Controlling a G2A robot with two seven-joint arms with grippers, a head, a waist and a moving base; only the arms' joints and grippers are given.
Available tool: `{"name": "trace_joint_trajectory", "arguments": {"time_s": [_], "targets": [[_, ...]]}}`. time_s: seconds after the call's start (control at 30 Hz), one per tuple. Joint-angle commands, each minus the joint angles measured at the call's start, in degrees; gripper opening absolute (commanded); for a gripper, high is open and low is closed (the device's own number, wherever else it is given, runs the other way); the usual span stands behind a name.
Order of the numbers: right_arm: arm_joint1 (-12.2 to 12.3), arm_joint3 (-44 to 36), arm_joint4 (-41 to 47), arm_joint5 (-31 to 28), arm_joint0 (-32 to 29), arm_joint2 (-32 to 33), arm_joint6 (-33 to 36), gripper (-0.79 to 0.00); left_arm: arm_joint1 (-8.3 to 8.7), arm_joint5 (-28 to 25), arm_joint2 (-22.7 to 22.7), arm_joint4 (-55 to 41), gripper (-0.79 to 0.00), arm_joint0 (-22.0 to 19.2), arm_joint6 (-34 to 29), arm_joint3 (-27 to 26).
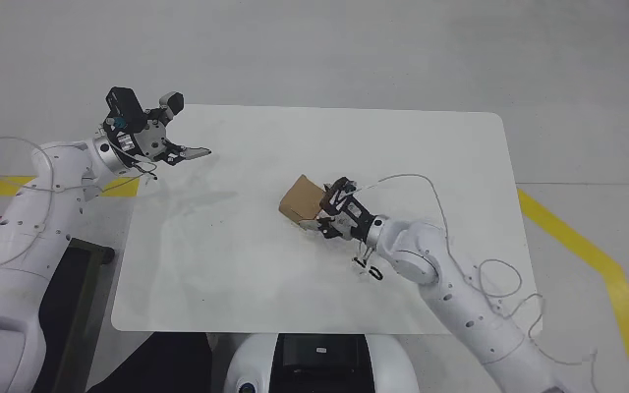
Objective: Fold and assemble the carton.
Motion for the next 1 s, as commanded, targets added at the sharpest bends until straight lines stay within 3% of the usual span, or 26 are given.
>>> {"name": "trace_joint_trajectory", "arguments": {"time_s": [0.0,0.03,0.53,0.73,0.97], "targets": [[0.26,-1.48,3.73,-1.36,-1.05,1.55,0.30,-0.690,0.00,0.00,0.00,0.00,0.000,0.00,0.00,0.00],[0.38,-2.16,6.38,-2.37,-1.65,2.39,0.54,-0.785,0.00,0.00,0.00,0.00,0.000,0.00,0.00,0.00],[1.99,-8.43,35.71,-9.47,-6.25,13.08,3.41,-0.785,0.00,0.00,0.00,0.00,0.000,0.00,0.00,0.00],[2.39,-8.26,54.30,-10.49,-6.93,15.56,7.10,-0.785,0.00,0.00,0.00,0.00,0.000,0.00,0.00,0.00],[2.42,-4.28,80.62,-6.53,-5.69,17.13,13.99,-0.785,0.00,0.00,0.00,0.00,0.000,0.00,0.00,0.00]]}}
